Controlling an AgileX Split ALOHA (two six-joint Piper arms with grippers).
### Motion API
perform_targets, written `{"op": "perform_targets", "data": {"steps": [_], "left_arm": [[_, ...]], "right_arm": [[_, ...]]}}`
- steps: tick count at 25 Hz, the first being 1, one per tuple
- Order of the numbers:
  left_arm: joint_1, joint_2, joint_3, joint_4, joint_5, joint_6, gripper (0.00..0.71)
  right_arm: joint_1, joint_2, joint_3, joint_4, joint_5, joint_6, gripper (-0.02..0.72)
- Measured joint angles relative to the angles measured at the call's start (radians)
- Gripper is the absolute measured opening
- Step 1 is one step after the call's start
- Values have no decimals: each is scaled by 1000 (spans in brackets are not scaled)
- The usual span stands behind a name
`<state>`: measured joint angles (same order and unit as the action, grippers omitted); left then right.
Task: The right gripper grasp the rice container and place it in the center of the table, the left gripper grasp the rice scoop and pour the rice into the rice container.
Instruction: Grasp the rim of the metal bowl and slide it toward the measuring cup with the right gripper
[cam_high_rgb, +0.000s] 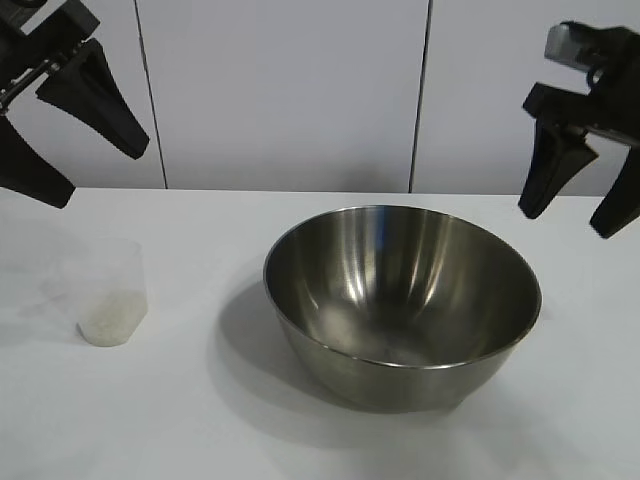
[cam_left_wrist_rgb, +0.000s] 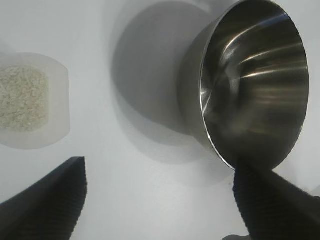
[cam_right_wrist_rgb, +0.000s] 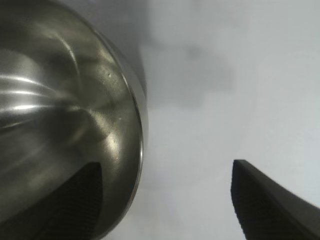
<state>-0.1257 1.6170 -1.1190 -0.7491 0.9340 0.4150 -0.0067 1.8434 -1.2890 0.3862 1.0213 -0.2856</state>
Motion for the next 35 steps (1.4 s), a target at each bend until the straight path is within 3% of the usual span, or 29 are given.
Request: {"op": "perform_targets", "data": {"steps": [4,9,11,13,16,21,24,27,30,35], "left_arm": [[0,0,0,0,0,0,582],[0,0,0,0,-3,0,582],[0,0,0,0,-5,0,582],[0,0,0,0,-6,0,582],[0,0,0,-1,-7,0,582],[0,0,0,-1,-7,0,582],[0,0,0,-1,-7,0,582],[0,0,0,-1,-7,0,582],[0,0,0,-1,-7,0,582],[0,0,0,-1,-7,1,582]], "right_arm": [[1,101,0,79,-10,-52,495],[46,181,0,98,-59,-71,469],[80,197,0,97,-85,-74,338],[101,197,-5,93,-98,-75,136],[106,197,-48,90,-56,-75,43],[104,184,-171,99,83,-86,20],[110,159,-232,120,121,-77,20],[145,147,-249,113,121,-37,19],[221,154,-249,66,106,12,19],[348,183,-249,26,21,97,19]]}}
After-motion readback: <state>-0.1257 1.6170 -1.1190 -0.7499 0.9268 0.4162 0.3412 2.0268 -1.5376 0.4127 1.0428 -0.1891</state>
